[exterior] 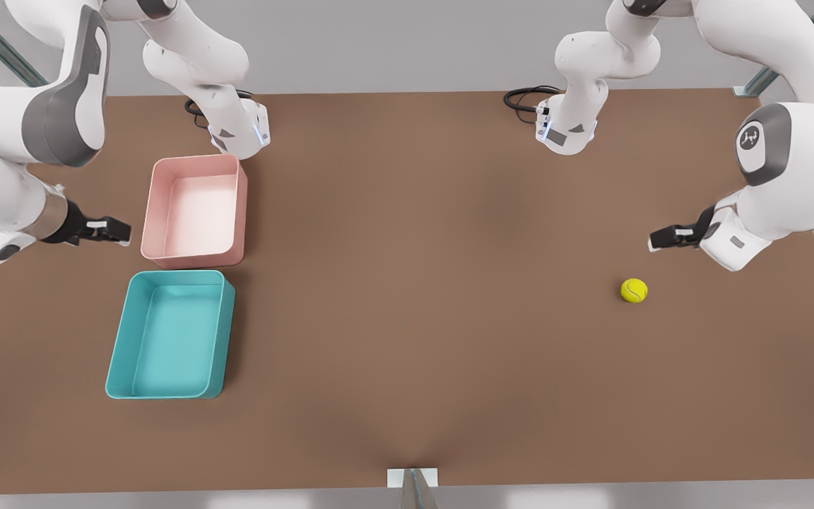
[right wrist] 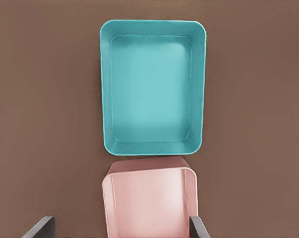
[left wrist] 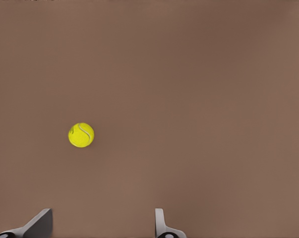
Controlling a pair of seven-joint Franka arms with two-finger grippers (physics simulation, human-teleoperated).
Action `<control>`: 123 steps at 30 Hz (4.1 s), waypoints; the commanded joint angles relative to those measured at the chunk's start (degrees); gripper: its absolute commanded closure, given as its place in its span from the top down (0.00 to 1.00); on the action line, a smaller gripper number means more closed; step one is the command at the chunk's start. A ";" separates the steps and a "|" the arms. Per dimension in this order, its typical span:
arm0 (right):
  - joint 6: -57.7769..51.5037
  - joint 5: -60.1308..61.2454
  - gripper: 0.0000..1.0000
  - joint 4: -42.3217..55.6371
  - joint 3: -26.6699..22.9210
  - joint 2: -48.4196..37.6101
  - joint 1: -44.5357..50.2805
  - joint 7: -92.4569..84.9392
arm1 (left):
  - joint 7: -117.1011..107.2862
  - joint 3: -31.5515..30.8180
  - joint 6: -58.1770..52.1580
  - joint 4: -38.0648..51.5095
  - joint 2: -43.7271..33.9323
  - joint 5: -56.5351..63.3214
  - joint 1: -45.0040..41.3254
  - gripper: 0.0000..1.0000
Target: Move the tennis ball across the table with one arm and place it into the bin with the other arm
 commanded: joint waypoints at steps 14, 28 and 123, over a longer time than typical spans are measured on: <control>5.65 -1.73 1.00 2.72 -0.38 6.50 1.00 3.60 | 98.17 1.60 37.48 -22.82 8.64 11.64 10.72 0.21; 5.47 -1.55 1.00 2.11 -0.29 6.76 1.18 3.25 | 130.81 -2.62 47.59 -28.89 15.14 15.33 19.16 0.21; 62.34 2.76 1.00 -50.10 -0.03 5.79 16.91 15.82 | -11.50 2.48 -6.11 10.05 5.74 1.09 -5.01 1.00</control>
